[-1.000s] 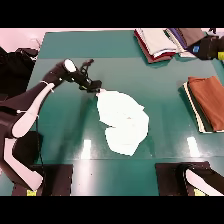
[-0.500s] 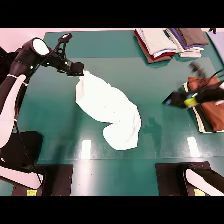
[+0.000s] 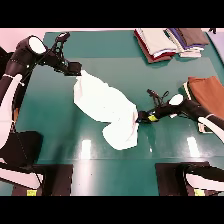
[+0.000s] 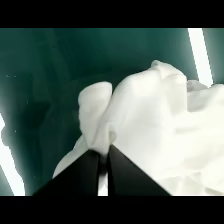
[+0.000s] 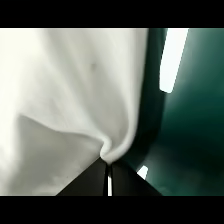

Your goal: Fold the shirts.

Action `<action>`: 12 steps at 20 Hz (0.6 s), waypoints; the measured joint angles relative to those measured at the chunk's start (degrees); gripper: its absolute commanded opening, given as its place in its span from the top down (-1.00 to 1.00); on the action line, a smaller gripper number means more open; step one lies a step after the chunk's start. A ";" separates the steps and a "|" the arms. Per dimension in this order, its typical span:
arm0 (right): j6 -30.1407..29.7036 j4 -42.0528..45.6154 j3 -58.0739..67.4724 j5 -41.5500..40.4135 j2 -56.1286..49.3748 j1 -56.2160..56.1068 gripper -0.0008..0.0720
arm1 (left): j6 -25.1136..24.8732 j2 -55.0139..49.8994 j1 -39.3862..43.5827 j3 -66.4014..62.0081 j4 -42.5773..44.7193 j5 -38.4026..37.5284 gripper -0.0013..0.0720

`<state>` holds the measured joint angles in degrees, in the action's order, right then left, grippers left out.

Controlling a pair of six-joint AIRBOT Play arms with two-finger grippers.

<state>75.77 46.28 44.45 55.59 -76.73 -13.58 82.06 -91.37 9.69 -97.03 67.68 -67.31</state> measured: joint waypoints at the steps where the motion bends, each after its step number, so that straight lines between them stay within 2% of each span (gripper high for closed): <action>1: -0.44 0.44 1.51 -0.31 -0.26 -0.31 0.93 | -0.02 0.48 0.00 -0.02 0.26 -0.26 0.89; 6: -0.74 6.95 12.87 3.41 7.28 4.59 0.93 | 0.00 9.99 -0.24 -0.04 4.24 0.46 0.89; 12: -0.70 11.04 33.09 11.34 23.34 16.04 0.93 | 0.00 32.79 -0.28 -0.11 7.43 6.10 0.89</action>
<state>75.07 57.32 77.54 66.94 -53.39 2.46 82.06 -58.59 9.41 -97.14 75.11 -61.21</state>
